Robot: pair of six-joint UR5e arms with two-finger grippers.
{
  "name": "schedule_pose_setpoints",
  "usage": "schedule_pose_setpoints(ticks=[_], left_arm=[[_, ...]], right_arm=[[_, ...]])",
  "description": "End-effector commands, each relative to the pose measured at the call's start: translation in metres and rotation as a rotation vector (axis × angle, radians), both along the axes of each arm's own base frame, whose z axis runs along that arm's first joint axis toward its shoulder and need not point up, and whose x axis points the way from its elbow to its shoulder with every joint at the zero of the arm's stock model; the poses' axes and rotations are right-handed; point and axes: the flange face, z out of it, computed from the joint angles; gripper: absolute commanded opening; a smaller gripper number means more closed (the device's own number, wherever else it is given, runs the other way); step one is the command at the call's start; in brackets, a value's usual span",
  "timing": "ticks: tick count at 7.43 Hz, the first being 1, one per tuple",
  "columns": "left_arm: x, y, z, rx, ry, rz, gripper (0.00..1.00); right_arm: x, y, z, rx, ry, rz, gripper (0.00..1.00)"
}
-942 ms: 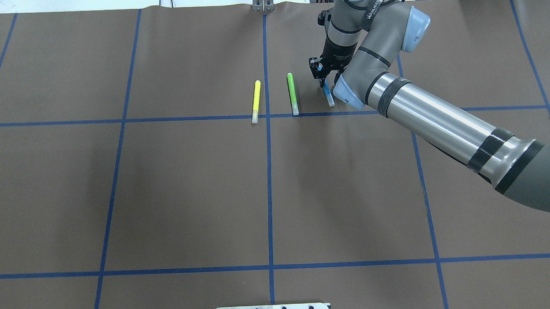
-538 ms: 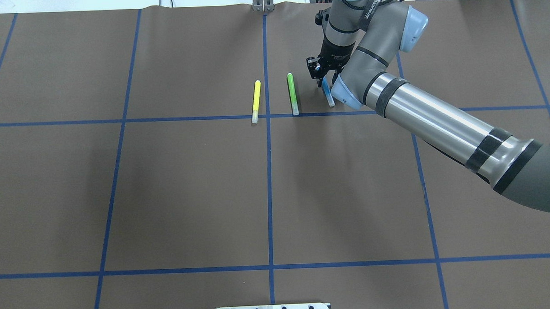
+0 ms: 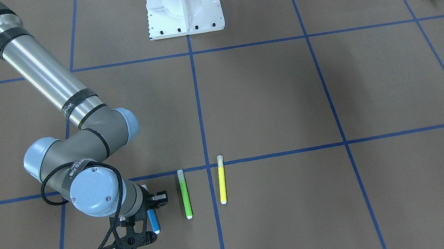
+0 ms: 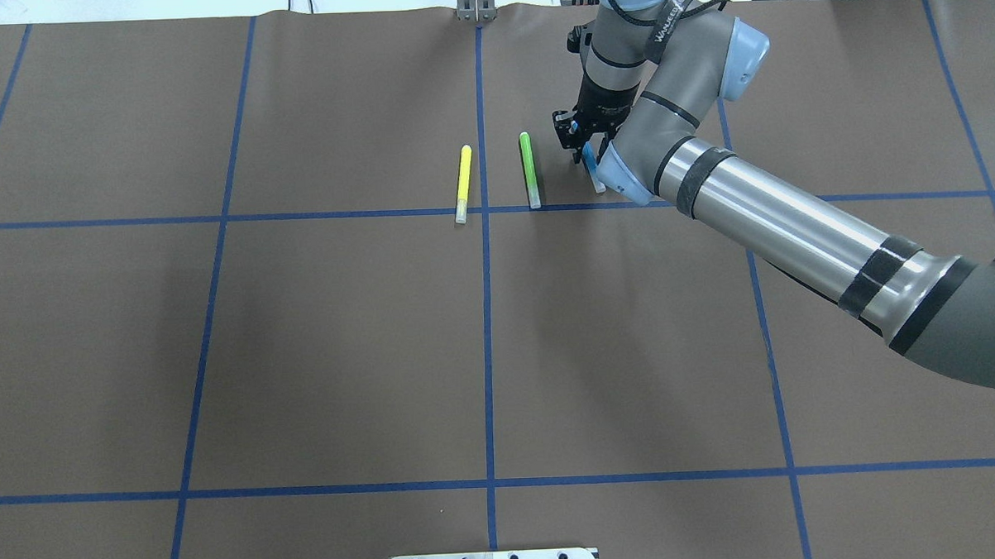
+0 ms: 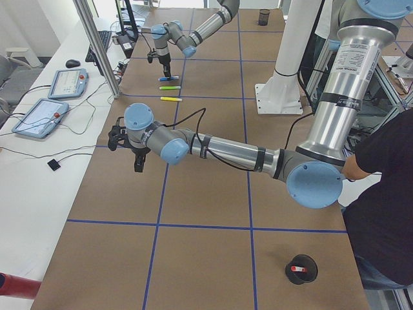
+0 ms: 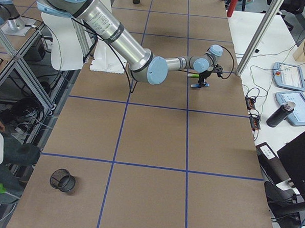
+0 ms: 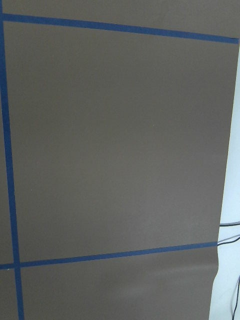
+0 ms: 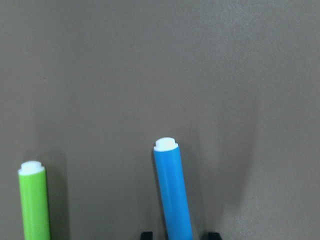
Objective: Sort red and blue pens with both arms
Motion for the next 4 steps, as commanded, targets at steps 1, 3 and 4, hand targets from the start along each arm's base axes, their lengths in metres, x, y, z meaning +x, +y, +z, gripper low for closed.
schedule_pose_setpoints(ticks=[1,3,4], left_arm=[[-0.001,0.0,-0.001,0.0,0.0,-0.001,0.96],[-0.001,0.0,-0.001,0.0,0.001,-0.001,0.96],[0.0,0.0,-0.002,0.002,0.002,0.001,0.96]], right_arm=[[-0.001,0.001,0.003,-0.001,0.003,-0.005,0.0],[0.004,-0.002,0.004,0.002,0.001,-0.006,0.0],[0.029,-0.015,-0.009,0.021,-0.018,0.024,0.0]])
